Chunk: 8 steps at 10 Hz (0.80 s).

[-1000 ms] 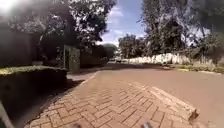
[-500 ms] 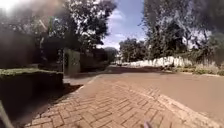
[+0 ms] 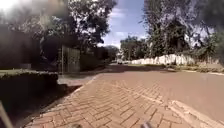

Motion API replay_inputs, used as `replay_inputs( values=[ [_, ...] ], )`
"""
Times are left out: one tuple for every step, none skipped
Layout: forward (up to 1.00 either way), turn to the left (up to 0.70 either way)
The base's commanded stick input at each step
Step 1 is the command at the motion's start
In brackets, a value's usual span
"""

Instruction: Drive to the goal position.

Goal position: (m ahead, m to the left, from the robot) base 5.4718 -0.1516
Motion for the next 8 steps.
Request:
replay_inputs(
  values=[
    [0.70, -0.35],
    [0.70, -0.34],
    [0.70, -0.21],
    [0.70, 0.00],
    [0.70, 0.00],
    [0.70, 0.00],
    [0.70, 0.00],
    [0.70, 0.00]
  ],
)
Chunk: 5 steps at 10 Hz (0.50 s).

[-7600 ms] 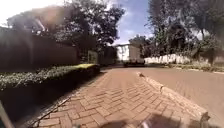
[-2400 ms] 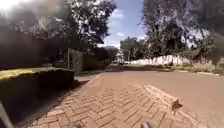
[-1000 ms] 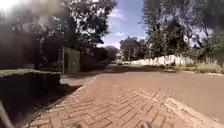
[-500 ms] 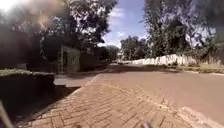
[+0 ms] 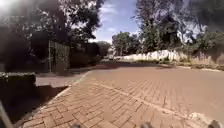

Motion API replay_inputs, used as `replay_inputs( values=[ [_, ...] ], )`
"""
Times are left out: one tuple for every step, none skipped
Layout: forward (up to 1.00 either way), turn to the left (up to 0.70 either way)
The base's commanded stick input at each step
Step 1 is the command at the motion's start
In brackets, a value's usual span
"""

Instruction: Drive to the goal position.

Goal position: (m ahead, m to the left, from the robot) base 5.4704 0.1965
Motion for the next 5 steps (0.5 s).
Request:
replay_inputs(
  values=[
    [0.70, 0.00],
    [0.70, 0.00],
    [0.70, 0.00],
    [0.70, 0.00],
    [0.70, 0.00]
  ],
)
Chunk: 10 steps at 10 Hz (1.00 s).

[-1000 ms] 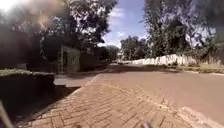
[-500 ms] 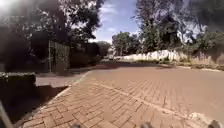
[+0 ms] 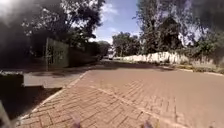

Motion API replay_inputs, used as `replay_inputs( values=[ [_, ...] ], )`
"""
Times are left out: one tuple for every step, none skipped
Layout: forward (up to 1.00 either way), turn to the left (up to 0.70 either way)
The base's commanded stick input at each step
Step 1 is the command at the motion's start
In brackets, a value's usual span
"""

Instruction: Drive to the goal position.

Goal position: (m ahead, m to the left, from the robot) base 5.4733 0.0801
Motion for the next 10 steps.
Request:
replay_inputs(
  values=[
    [0.70, 0.00],
    [0.70, 0.00],
    [0.70, 0.00],
    [0.70, 0.00],
    [0.70, 0.00],
    [0.70, 0.00],
    [0.70, 0.00],
    [0.70, 0.00],
    [0.70, 0.00],
    [0.70, 0.00]
  ],
)
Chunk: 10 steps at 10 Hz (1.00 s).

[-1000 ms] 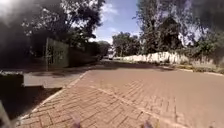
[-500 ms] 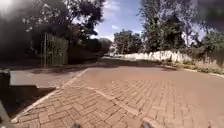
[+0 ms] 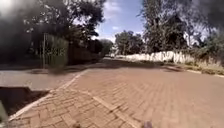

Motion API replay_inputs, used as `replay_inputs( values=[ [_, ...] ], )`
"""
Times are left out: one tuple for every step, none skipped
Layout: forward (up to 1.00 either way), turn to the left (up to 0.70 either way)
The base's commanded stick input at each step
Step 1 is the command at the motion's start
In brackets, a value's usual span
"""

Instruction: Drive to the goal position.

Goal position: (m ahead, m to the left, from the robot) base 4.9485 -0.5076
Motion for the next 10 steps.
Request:
replay_inputs(
  values=[
    [0.70, 0.00],
    [0.70, 0.00],
    [0.70, 0.00],
    [0.70, 0.00],
    [0.70, 0.00],
    [0.70, 0.00],
    [0.70, 0.00],
    [0.70, 0.00],
    [0.70, 0.00],
    [0.70, 0.00]
  ],
)
